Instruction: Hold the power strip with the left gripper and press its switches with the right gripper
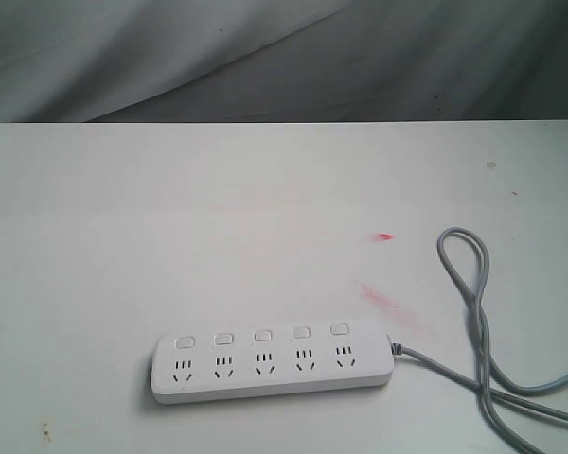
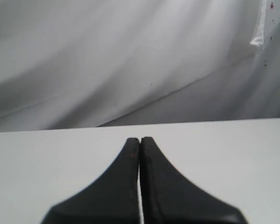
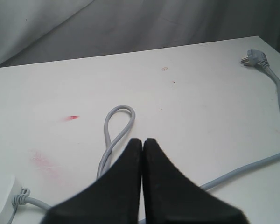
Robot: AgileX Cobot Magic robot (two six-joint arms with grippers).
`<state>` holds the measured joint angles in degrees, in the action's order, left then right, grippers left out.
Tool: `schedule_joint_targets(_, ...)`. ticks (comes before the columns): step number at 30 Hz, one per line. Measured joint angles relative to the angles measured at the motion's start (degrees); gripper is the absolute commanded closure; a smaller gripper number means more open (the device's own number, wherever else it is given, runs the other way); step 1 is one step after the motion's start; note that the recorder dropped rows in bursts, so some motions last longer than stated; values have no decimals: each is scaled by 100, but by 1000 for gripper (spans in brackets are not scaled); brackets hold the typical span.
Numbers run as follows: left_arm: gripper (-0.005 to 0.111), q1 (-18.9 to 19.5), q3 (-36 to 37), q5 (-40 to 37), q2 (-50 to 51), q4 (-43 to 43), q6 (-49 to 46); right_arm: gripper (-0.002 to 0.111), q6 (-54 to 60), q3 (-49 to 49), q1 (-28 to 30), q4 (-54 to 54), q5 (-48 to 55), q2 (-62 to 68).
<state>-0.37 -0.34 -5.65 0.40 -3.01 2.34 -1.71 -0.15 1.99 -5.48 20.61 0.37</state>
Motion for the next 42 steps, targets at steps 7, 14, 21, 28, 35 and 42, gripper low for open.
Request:
schedule_joint_targets(7, 105, 0, 3, -736, -12, -88, -43, 108, 0, 0, 0, 0, 0, 0)
schedule_joint_targets(14, 105, 0, 12, -942, -12, 57, -55, 108, 0, 0, 0, 0, 0, 0)
schedule_joint_targets(21, 105, 0, 12, -942, -12, 65, -55, 108, 0, 0, 0, 0, 0, 0)
schedule_joint_targets(28, 105, 0, 12, -942, -12, 65, -66, 108, 0, 0, 0, 0, 0, 0)
schedule_joint_targets(35, 105, 0, 12, -942, -12, 65, -80, 108, 0, 0, 0, 0, 0, 0)
schedule_joint_targets(42, 105, 0, 12, -942, -12, 65, -80, 108, 0, 0, 0, 0, 0, 0)
